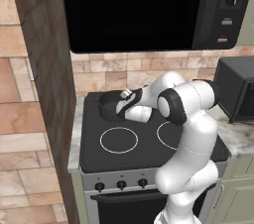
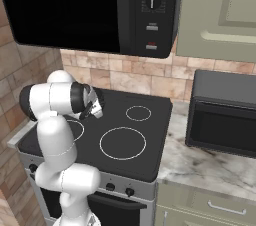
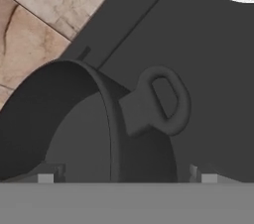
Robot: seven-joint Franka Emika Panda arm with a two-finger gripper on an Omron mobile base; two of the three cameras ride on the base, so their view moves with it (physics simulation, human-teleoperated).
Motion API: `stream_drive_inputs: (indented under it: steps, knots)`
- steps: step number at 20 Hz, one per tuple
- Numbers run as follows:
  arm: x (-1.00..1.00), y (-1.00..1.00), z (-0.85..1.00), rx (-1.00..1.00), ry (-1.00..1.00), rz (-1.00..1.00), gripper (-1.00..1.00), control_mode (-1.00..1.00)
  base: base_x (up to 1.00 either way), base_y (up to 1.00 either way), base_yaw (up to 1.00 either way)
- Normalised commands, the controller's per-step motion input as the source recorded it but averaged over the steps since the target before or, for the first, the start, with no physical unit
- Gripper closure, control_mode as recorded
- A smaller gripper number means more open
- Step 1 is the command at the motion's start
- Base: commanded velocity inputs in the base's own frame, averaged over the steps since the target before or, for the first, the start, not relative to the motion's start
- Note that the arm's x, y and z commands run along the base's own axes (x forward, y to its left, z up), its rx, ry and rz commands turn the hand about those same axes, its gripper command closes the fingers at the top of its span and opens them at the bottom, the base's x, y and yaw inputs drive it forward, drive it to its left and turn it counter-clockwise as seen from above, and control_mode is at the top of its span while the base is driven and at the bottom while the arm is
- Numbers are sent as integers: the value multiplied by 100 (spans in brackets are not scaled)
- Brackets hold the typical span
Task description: Move the pot and pan from the stove into the sink.
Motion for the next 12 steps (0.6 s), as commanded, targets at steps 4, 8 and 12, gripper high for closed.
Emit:
stream_drive_inputs:
  steps: [4,8,12]
  knots:
    - [12,3,-8,-1,5,0,-100,-100,0,0,0]
    - [3,0,-1,0,2,0,100,-100,0,0,0]
    - [0,0,0,0,0,0,100,-100,0,0,0]
